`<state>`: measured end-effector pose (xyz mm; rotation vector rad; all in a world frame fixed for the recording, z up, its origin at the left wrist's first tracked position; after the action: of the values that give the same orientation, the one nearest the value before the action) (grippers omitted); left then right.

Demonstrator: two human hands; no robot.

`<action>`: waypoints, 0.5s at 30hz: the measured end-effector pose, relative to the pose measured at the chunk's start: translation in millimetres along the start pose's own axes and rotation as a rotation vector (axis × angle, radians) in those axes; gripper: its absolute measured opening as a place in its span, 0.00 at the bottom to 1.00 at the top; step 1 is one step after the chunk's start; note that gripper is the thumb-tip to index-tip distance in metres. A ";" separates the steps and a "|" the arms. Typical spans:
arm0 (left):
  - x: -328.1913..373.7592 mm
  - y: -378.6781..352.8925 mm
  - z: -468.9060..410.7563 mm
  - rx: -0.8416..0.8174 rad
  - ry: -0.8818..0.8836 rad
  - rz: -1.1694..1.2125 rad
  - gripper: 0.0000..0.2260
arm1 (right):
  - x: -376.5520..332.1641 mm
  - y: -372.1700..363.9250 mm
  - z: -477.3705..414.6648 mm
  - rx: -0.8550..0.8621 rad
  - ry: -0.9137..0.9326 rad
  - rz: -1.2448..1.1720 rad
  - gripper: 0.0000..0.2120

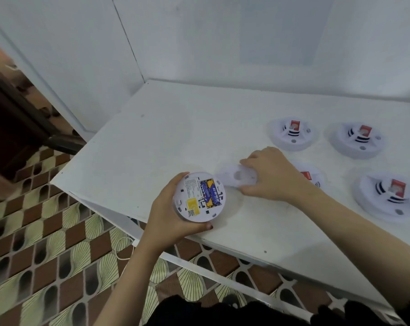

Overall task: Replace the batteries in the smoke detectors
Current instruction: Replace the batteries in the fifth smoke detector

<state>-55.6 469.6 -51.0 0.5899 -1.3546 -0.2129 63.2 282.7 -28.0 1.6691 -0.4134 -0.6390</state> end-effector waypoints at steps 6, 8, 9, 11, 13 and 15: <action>-2.1 -5.8 -6.7 -0.090 -0.018 -0.019 0.47 | -18.7 16.5 4.8 0.309 -0.030 -0.365 0.23; -3.2 -7.4 -9.0 -0.100 0.001 0.034 0.45 | -36.0 12.3 5.4 0.297 0.084 -0.381 0.26; -2.9 -8.0 -9.9 -0.099 0.006 0.055 0.44 | -42.7 9.2 5.9 0.293 0.131 -0.365 0.27; -1.9 -9.7 -11.7 -0.102 0.002 0.074 0.43 | -50.9 1.8 6.3 0.284 0.192 -0.315 0.28; -2.0 -10.6 -13.0 -0.106 -0.008 0.076 0.42 | -54.8 -3.2 5.5 0.260 0.205 -0.288 0.29; -2.6 -10.0 -13.7 -0.100 -0.007 0.076 0.42 | -57.0 -6.7 4.1 0.225 0.202 -0.275 0.29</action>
<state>-41.2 466.2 -59.6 0.4532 -1.3623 -0.2202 15.6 314.8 -24.6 2.0059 -0.1122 -0.6332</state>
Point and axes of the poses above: each hand's wrist, its own z-axis away from the middle knuckle, its own y-axis out of the back of the hand, x = y × z, the point moved 6 cm from there along -z, towards the middle knuckle, and after that the axes turned 14 degrees about y, right-handed, at the moved point
